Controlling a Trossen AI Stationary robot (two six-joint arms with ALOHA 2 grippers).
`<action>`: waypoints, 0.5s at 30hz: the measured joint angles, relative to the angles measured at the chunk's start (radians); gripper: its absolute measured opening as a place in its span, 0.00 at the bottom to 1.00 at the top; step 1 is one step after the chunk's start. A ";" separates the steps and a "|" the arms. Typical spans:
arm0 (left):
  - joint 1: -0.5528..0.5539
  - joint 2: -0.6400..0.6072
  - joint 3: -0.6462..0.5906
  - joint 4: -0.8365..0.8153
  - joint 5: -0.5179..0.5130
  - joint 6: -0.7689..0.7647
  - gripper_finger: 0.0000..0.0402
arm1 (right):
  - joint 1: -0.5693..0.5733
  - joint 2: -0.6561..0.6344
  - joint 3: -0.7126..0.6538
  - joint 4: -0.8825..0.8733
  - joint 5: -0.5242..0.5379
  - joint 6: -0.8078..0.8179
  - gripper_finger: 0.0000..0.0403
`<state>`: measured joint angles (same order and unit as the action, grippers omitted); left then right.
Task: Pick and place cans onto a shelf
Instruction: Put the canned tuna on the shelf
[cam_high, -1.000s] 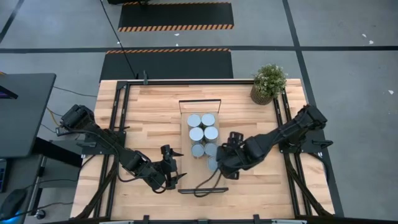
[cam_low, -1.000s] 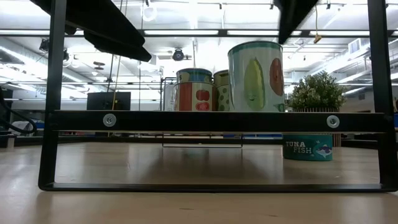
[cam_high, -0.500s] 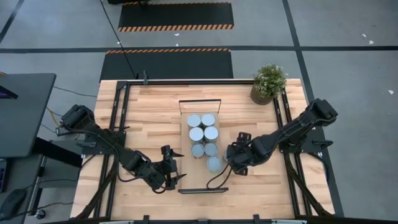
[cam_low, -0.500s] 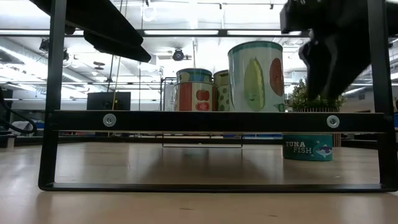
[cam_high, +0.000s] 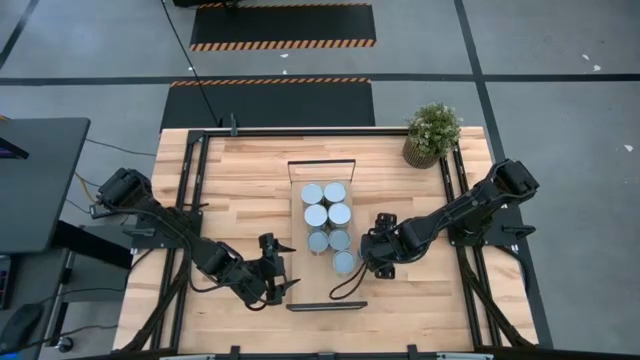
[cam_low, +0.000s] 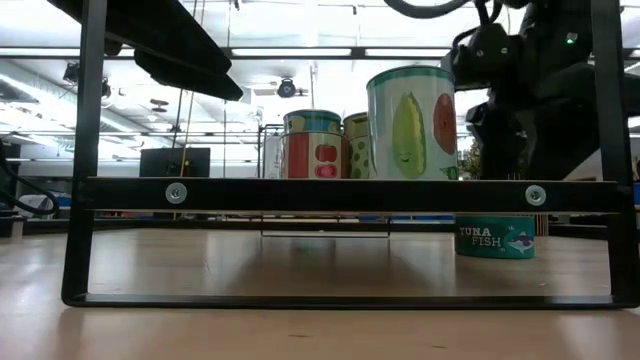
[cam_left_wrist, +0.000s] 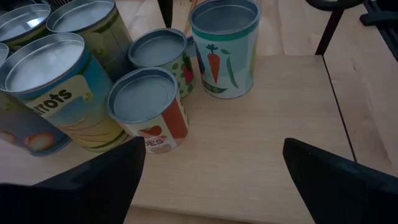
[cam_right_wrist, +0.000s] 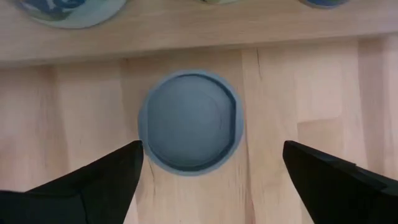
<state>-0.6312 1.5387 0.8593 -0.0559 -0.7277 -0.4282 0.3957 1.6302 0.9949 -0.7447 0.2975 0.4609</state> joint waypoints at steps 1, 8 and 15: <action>0.000 0.000 0.000 -0.003 0.000 -0.002 0.96 | -0.004 0.002 -0.008 0.024 -0.009 -0.005 0.98; 0.000 0.000 0.000 -0.013 0.000 -0.007 0.96 | -0.016 0.005 -0.061 0.106 -0.049 -0.016 0.99; 0.000 0.000 0.000 -0.009 0.000 -0.007 0.96 | -0.017 0.005 -0.135 0.201 -0.028 -0.047 0.98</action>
<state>-0.6315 1.5383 0.8589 -0.0650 -0.7275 -0.4349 0.3790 1.6352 0.8603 -0.5433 0.2699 0.4141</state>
